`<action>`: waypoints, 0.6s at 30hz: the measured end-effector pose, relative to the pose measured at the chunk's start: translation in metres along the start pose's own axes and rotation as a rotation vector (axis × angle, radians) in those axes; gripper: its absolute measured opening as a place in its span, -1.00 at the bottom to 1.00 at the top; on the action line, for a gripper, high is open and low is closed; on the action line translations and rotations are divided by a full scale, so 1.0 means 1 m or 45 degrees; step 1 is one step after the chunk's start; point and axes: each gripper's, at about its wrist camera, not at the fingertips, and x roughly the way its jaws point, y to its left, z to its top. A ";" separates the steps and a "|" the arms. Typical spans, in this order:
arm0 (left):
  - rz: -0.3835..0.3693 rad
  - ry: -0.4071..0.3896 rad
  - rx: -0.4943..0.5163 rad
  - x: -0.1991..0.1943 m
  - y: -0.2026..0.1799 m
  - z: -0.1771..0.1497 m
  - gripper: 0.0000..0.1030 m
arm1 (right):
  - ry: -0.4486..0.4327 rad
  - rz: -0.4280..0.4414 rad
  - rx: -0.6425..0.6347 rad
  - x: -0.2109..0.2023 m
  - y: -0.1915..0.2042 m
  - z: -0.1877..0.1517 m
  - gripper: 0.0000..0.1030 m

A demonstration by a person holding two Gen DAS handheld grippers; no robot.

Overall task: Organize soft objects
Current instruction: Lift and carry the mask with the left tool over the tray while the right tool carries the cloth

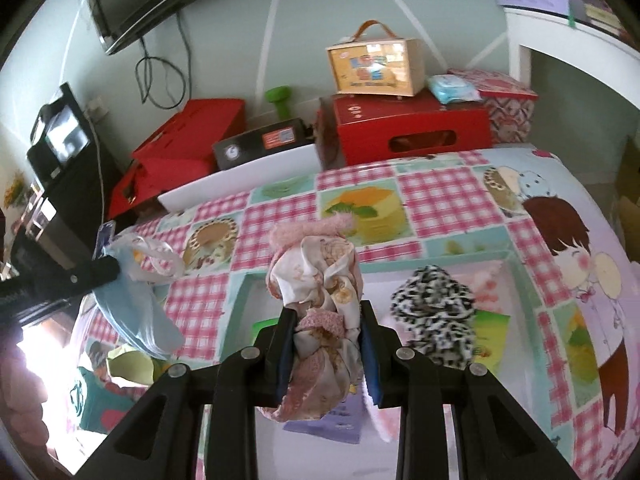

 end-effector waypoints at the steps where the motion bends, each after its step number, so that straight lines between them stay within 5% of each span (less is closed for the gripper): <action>1: -0.011 0.009 -0.001 0.005 -0.003 -0.001 -0.84 | 0.000 -0.003 0.010 0.000 -0.003 0.000 -0.39; 18: -0.135 0.165 -0.024 0.086 -0.012 -0.021 -0.84 | 0.111 -0.046 0.050 0.034 -0.015 -0.011 -0.39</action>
